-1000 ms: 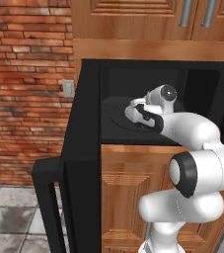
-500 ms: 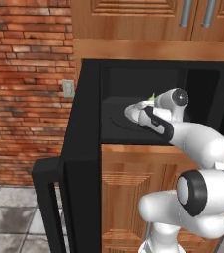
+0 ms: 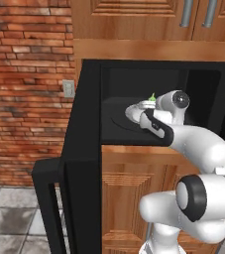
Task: Pick the eggplant from the counter and place it in the microwave.
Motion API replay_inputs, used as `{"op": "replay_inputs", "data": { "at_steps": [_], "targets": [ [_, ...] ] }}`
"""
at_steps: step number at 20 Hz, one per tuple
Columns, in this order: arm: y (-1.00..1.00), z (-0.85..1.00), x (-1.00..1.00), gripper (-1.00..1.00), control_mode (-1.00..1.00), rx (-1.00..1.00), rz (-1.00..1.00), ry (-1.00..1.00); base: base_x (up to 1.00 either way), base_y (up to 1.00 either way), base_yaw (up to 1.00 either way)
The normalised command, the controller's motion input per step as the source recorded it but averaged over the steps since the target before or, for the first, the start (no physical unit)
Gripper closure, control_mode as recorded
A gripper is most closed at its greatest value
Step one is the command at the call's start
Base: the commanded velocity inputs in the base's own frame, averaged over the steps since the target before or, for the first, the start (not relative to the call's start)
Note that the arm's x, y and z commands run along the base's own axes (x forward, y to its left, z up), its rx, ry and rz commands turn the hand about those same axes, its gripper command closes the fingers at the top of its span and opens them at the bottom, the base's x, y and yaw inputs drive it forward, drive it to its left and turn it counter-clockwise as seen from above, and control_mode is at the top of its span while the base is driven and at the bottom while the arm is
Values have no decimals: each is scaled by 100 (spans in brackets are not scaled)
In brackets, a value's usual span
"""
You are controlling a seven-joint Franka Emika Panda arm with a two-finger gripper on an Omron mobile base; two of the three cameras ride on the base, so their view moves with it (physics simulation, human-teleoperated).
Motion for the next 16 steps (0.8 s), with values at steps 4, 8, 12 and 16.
{"op": "replay_inputs", "data": {
  "at_steps": [4, 8, 12, 16],
  "targets": [
    [0, 0, 0, -100, -100, 2, -6, -2, 0, 0, 0],
    [0, 6, -16, -100, -100, 4, -5, -4, 0, 0, 0],
    [0, 20, -41, -100, -100, 6, -4, -2, 0, 0, 0],
    [0, 29, -38, -100, -100, 7, -3, -1, 0, 0, 0]
  ]
}}
